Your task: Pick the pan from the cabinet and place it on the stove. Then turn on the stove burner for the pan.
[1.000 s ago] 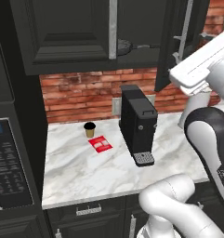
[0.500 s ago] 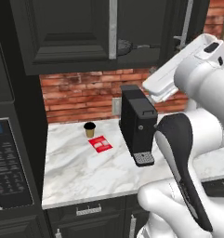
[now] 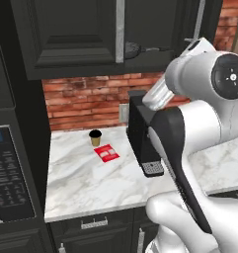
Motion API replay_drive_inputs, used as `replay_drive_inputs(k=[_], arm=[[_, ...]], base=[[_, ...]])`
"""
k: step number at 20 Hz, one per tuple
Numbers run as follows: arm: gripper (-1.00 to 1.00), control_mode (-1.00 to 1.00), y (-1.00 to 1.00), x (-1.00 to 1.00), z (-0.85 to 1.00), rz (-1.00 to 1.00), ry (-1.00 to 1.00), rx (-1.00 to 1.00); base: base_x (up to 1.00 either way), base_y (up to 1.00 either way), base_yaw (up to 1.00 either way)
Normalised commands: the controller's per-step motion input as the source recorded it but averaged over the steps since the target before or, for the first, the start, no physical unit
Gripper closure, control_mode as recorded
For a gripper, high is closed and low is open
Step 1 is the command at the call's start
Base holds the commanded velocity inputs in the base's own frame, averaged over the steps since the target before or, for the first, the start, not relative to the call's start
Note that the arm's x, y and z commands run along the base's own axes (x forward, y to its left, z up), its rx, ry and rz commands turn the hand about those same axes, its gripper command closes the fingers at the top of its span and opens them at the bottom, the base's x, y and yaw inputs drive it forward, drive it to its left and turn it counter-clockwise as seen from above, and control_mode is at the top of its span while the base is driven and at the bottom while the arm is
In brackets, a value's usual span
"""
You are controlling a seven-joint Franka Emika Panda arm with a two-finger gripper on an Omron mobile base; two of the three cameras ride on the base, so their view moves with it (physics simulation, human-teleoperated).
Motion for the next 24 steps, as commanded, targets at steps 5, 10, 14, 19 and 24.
replay_drive_inputs(k=[5,10,14,19,24], arm=[[-1.00,-1.00,0.10,0.34,-0.57,-0.05,0.02,-0.24],[-1.00,-1.00,-0.03,0.33,-0.32,-0.04,0.00,-0.16],[-1.00,-1.00,0.00,0.28,0.00,-0.05,0.01,-0.13],[-1.00,-1.00,-0.03,0.26,0.00,-0.03,0.07,-0.14],[-1.00,-1.00,-0.06,0.36,-0.03,-0.01,0.06,-0.12]], base=[[0.00,0.00,0.00],[0.00,0.00,0.00],[0.00,0.00,0.00],[0.00,0.00,0.00],[0.00,0.00,0.00]])
